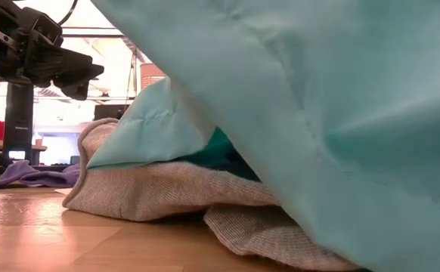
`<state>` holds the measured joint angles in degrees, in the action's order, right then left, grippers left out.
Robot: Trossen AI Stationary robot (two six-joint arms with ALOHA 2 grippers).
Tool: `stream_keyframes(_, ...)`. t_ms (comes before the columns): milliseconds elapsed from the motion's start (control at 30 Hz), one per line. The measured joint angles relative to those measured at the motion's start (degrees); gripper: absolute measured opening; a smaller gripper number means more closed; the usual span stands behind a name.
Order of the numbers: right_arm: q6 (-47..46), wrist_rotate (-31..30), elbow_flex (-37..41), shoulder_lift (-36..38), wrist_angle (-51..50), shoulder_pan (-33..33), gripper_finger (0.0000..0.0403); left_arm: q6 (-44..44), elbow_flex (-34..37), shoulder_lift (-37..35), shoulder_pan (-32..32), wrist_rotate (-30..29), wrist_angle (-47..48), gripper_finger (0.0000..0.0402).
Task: Sort clothes
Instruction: Put the black underwear into the white bin
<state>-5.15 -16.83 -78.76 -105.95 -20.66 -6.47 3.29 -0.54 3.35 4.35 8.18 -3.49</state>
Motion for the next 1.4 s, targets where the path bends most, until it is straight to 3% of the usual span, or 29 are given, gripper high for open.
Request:
stream_keyframes(233,0.9,-5.3,-3.5,9.6,-2.4,-1.1,0.0003,0.0,0.0,0.0,0.0,0.0,0.0,0.0147)
stream_keyframes(467,8.6,-8.3,-18.6,11.1,-8.4,-1.3,0.0001,0.0,0.0,0.0,0.0,0.0,0.0,0.0147)
stream_keyframes(700,21.1,-11.6,-33.5,9.5,-8.0,1.1,0.0001,0.0,0.0,0.0,0.0,0.0,0.0,0.0147)
stream_keyframes(1000,32.7,-13.2,-39.9,9.6,6.3,10.1,0.0000,0.0,0.0,0.0,0.0,0.0,0.0,0.0147)
stream_keyframes(1167,31.8,-12.2,-39.8,9.5,6.3,15.5,0.0000,0.0,0.0,0.0,0.0,0.0,0.0,0.0147)
stream_keyframes(1400,18.8,-6.4,-39.8,9.4,-15.6,20.6,0.0002,0.0,0.0,0.0,0.0,0.0,0.0,0.0147)
